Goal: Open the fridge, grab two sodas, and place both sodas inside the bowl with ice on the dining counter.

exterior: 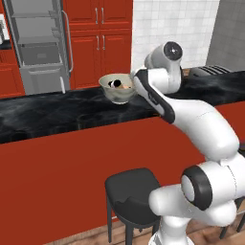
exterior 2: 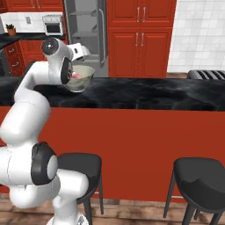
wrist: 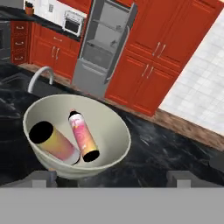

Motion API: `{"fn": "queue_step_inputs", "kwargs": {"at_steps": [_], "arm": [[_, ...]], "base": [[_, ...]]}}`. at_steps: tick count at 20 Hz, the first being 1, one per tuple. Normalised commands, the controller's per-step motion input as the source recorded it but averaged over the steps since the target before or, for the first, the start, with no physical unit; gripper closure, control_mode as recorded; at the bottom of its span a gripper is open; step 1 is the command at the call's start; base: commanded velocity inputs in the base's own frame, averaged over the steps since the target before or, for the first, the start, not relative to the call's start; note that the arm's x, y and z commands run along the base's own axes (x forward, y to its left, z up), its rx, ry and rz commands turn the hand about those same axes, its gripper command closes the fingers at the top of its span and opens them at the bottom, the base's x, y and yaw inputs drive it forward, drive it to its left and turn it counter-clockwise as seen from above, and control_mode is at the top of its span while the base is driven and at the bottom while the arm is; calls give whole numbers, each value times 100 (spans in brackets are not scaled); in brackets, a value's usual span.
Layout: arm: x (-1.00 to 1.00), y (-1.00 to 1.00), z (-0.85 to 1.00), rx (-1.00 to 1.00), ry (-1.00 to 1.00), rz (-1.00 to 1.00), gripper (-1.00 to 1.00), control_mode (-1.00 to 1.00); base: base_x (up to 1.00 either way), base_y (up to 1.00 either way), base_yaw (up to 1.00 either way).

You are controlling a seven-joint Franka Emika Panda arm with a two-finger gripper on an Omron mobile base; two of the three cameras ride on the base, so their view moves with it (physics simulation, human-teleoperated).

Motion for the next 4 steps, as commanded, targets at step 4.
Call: {"fn": "queue_step_inputs", "kwargs": {"at_steps": [4], "arm": [[-84,-15,-1,0,-18,0,-100,-100]], "base": [[0,0,0]]}}
